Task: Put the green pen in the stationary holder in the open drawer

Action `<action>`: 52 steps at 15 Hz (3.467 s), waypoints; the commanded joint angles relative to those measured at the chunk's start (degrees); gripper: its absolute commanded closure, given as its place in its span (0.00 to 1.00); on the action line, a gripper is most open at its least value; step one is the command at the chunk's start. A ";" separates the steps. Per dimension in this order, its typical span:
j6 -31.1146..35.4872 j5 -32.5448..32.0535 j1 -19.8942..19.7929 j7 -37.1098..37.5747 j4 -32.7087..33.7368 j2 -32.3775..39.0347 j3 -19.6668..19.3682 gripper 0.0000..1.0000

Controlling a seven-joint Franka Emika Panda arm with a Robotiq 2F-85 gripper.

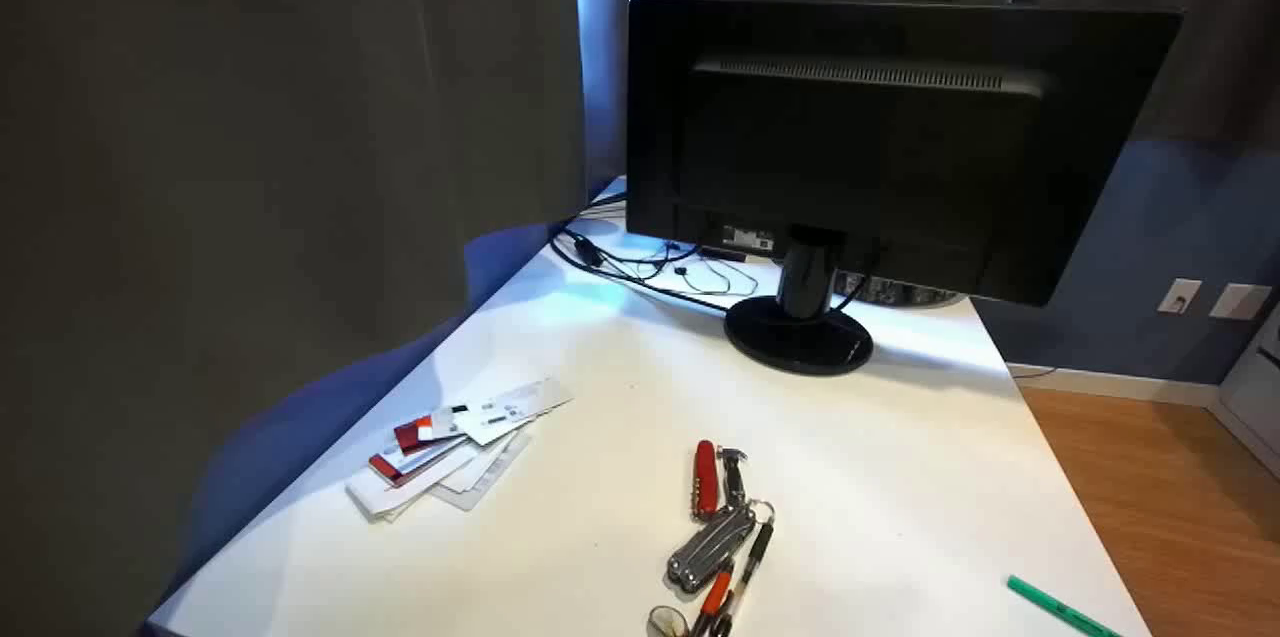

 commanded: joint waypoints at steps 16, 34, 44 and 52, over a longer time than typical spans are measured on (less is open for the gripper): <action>-0.12 -0.85 1.30 0.69 0.17 0.31 -1.10 0.00; 5.77 -17.06 12.77 -10.65 17.83 42.24 3.12 0.00; 6.98 -16.96 16.20 -12.36 18.59 44.34 -0.06 0.00; 7.13 -15.88 16.92 -12.59 18.38 45.42 -0.56 0.00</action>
